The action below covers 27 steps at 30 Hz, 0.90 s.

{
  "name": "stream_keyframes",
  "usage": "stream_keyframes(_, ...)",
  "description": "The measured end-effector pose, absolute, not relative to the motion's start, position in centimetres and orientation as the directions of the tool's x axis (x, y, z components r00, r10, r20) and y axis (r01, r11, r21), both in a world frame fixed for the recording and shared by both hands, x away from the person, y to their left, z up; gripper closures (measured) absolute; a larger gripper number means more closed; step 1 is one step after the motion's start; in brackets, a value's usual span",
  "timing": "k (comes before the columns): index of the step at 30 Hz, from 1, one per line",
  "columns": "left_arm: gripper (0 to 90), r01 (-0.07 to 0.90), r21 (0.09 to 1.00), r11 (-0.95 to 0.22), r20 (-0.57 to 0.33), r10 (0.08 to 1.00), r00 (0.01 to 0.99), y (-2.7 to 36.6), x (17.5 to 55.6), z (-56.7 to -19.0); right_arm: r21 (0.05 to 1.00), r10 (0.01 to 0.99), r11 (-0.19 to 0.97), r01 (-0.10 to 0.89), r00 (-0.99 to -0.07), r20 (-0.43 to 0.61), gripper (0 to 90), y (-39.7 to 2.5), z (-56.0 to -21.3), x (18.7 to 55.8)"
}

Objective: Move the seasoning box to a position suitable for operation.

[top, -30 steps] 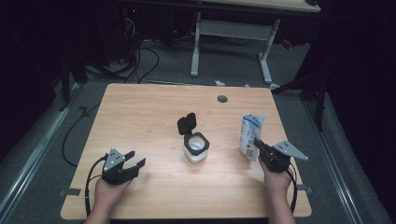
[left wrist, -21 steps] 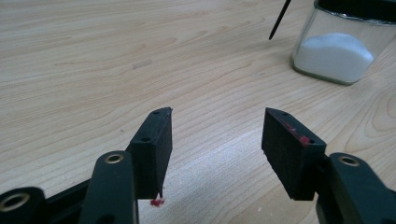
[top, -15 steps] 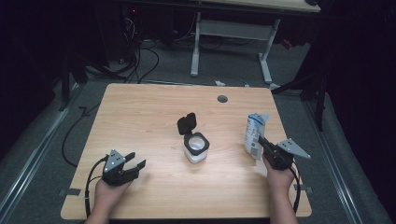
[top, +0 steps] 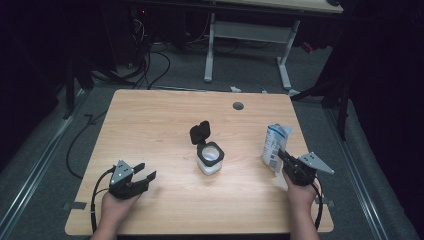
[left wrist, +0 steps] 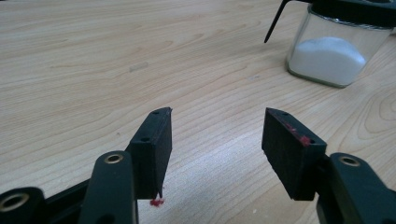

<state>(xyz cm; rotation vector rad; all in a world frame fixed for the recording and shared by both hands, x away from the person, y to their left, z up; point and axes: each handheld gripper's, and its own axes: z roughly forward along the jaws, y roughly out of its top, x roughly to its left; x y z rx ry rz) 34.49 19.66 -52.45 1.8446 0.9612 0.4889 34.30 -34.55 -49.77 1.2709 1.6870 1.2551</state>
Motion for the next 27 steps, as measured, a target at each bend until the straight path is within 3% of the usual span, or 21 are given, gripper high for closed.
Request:
stream_keyframes(22, 43.0, 0.405, 0.885, -0.231, -0.076, 0.786, 0.614, 19.70, 34.63, -52.52, 0.950, 0.954, 0.057, 0.306, -0.299, 0.039, 81.5, -34.48, -49.73, 33.60)
stream_keyframes(27, 43.0, 0.404, 0.885, -0.233, -0.074, 0.785, 0.615, 19.65, 34.64, -52.54, 0.950, 0.957, 0.056, 0.309, -0.288, 0.037, 74.0, -34.25, -49.83, 33.53)
